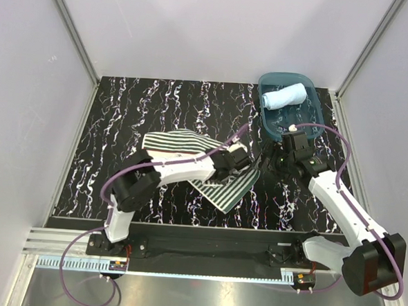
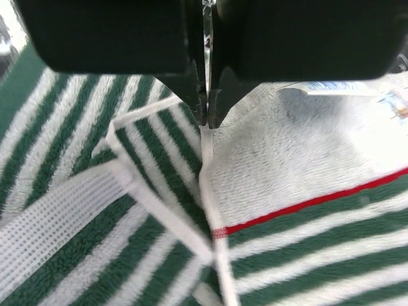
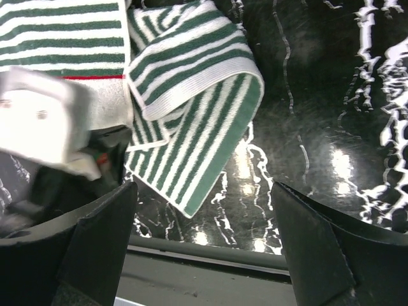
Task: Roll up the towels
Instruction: Flatten the towel
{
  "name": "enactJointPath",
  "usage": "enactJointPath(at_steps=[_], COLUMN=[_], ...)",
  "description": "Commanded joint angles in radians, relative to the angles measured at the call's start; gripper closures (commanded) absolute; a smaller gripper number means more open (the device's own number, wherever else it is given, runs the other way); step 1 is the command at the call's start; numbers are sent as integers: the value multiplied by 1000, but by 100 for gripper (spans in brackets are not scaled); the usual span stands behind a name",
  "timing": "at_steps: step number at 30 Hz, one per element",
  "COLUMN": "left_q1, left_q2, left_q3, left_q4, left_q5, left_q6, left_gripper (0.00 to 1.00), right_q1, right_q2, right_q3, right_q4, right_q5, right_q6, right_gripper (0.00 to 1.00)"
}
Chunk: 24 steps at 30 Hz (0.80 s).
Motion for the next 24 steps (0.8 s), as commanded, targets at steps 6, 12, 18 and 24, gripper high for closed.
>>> enactJointPath(at_steps=[6,12,18,24], left_q1=[157,280,346,360], left_q2=[-357,-478,-544,-570], left_q3=[115,146,77,31], left_q4=[-110,-182,-176,-154], left_q5=[76,108,131,151], left_q6=[14,41,49,41], left_gripper=[100,100,100,100], right_q1=[27,87,137,174], right_q2=[75,236,379,473], right_q3=[18,85,131,135], right_q4=[141,210,263,296], right_q5=[-108,-117,-131,-108], right_q6=[58,80,107,136], right_gripper=[9,10,17,17])
